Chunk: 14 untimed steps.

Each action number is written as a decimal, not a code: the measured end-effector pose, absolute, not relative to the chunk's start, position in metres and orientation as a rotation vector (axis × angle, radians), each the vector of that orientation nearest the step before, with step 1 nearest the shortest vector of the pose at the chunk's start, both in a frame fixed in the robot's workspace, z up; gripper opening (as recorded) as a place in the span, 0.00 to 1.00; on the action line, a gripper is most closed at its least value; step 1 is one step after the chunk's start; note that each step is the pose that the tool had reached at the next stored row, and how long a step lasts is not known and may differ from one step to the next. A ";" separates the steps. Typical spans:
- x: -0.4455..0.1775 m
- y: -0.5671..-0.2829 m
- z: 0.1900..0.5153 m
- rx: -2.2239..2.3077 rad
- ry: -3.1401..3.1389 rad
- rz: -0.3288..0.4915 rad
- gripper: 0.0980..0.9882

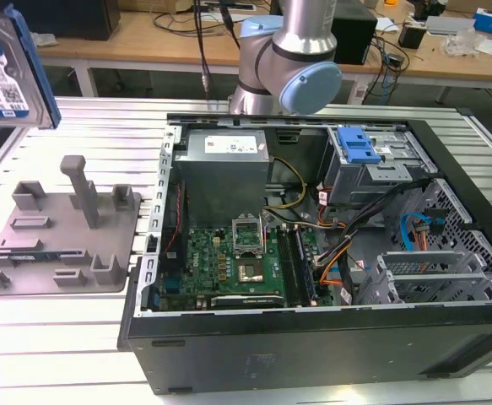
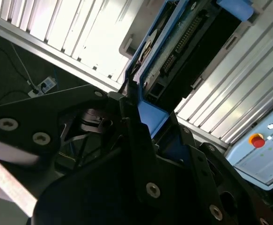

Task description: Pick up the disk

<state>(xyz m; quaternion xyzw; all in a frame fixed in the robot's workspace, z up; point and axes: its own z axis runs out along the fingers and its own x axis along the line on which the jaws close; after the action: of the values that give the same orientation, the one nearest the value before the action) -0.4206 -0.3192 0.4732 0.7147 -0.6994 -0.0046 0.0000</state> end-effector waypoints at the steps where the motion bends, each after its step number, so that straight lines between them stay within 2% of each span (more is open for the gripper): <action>1: -0.421 -0.319 0.478 2.246 -2.197 -0.015 0.30; 14: -0.421 -0.320 0.484 2.248 -2.200 -0.021 0.30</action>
<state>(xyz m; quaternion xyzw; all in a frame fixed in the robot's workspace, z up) -0.4206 -0.3203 0.4843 0.7147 -0.6994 -0.0068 -0.0022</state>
